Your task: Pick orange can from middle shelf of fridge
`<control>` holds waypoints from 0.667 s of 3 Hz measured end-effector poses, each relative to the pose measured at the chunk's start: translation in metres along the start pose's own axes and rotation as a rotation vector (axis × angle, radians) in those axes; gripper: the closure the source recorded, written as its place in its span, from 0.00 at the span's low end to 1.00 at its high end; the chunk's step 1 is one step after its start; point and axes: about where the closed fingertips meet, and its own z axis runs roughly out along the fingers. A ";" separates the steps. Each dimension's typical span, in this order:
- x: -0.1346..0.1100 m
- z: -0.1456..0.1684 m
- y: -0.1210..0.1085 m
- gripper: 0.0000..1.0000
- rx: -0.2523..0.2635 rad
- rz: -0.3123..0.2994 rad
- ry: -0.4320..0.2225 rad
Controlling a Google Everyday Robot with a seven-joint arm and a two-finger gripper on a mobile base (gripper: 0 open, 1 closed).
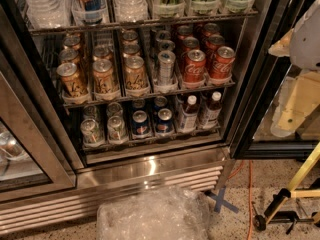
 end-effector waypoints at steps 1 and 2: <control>0.000 0.000 0.000 0.00 0.000 0.000 0.000; 0.030 0.013 0.008 0.00 0.009 0.043 0.003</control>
Offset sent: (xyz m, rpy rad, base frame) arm -0.0281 -0.0694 -0.0615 0.0230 0.0123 -0.1210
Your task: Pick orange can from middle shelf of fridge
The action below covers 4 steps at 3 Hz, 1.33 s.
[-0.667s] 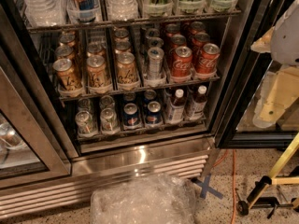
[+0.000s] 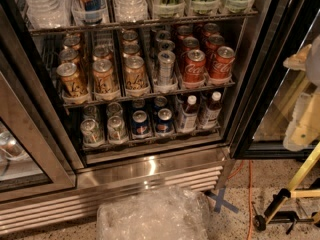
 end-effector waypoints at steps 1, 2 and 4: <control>0.025 0.011 0.006 0.00 0.005 0.035 0.003; 0.038 0.018 0.010 0.00 0.005 0.052 0.007; 0.019 0.050 0.056 0.00 -0.071 -0.117 0.050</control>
Offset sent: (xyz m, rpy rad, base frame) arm -0.0189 -0.0446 -0.0424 0.0125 0.0169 -0.0736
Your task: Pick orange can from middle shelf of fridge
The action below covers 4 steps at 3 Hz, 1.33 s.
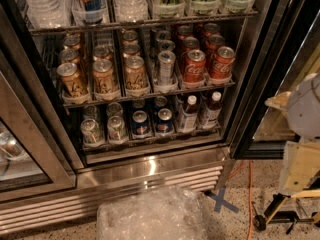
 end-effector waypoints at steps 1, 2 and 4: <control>-0.024 0.007 0.021 0.00 -0.012 -0.099 0.010; -0.051 0.014 0.036 0.00 -0.008 -0.188 0.029; -0.131 0.016 0.080 0.00 0.003 -0.368 0.020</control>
Offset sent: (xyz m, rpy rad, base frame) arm -0.0338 0.0972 -0.0229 -0.1224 -0.0152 0.2872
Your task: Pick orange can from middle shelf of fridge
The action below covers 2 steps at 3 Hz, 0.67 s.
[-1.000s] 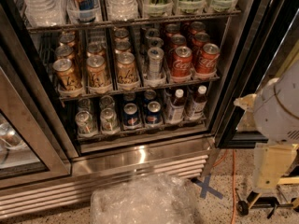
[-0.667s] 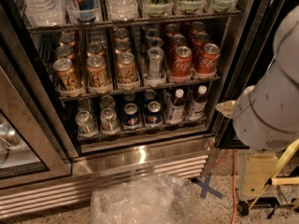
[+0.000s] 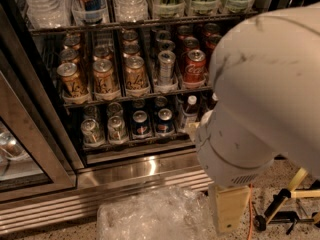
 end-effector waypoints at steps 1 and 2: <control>-0.025 0.000 0.005 0.00 0.001 -0.040 -0.001; -0.039 -0.006 0.018 0.00 0.015 -0.059 -0.002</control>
Offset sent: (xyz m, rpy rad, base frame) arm -0.0668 0.0470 -0.0081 -0.0037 0.0022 0.0891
